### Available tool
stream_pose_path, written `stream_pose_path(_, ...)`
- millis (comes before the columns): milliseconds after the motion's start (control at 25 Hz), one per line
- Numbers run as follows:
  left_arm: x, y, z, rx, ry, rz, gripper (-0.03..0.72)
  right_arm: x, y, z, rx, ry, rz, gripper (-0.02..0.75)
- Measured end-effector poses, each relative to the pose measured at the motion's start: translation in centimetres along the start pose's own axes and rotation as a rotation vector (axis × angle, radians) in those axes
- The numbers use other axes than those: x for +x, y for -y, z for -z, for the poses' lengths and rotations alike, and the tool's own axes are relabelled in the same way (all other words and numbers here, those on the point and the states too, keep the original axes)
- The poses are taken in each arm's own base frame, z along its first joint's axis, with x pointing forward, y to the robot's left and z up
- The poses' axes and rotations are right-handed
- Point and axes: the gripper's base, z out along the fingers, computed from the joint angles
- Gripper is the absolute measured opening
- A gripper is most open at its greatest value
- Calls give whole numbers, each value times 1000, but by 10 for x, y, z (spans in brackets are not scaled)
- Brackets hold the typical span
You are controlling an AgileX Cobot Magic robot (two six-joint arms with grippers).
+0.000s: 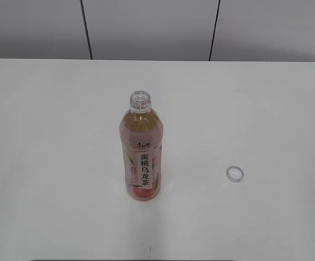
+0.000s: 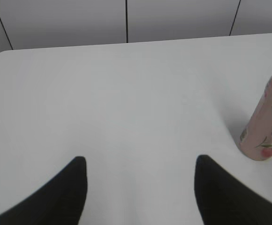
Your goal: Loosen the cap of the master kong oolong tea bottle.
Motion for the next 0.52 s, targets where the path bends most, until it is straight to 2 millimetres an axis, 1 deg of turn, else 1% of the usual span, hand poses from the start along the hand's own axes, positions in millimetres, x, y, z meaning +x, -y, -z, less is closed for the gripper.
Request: stream_pose_path(520, 0, 0, 0, 0, 0, 0, 436, 0, 0, 0, 0, 0, 0, 554)
